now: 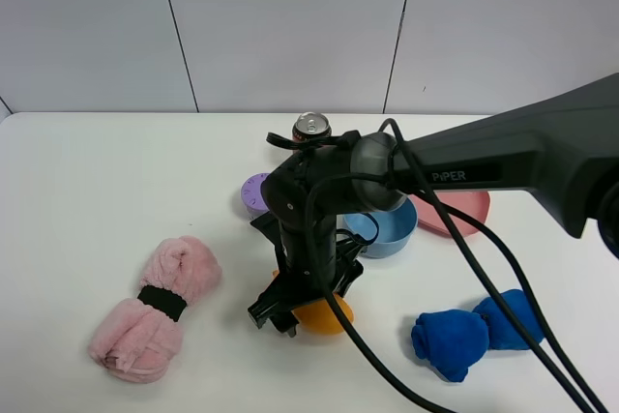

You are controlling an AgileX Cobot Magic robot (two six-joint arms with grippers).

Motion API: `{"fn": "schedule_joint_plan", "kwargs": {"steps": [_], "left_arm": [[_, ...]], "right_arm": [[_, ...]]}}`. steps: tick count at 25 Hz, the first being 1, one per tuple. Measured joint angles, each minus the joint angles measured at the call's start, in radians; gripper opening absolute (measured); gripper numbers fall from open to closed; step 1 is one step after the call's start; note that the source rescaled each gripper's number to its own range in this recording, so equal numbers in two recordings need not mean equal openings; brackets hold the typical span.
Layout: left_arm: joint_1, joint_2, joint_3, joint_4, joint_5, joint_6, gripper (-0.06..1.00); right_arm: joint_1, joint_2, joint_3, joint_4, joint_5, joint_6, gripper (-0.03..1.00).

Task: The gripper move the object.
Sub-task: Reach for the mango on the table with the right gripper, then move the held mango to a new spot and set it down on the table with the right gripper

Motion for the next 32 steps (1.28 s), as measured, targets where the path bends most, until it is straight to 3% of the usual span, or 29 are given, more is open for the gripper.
{"fn": "schedule_joint_plan", "kwargs": {"steps": [1, 12, 21, 27, 32], "left_arm": [[0.0, 0.0, 0.0, 0.0, 0.0, 0.0, 1.0], [0.0, 0.0, 0.0, 0.0, 0.0, 0.0, 1.0], [0.0, 0.0, 0.0, 0.0, 0.0, 0.0, 1.0], [0.0, 0.0, 0.0, 0.0, 0.0, 0.0, 1.0], [0.0, 0.0, 0.0, 0.0, 0.0, 0.0, 1.0]], "right_arm": [[0.0, 0.0, 0.0, 0.0, 0.002, 0.0, 0.0], [0.0, -0.018, -0.001, -0.053, 0.139, -0.002, 0.0], [0.0, -0.236, -0.001, -0.062, 0.277, -0.054, 0.0], [-0.001, -0.362, -0.001, -0.062, 0.296, -0.041, 0.0], [-0.086, -0.392, -0.001, -0.06, 0.311, -0.024, 0.0]]}}
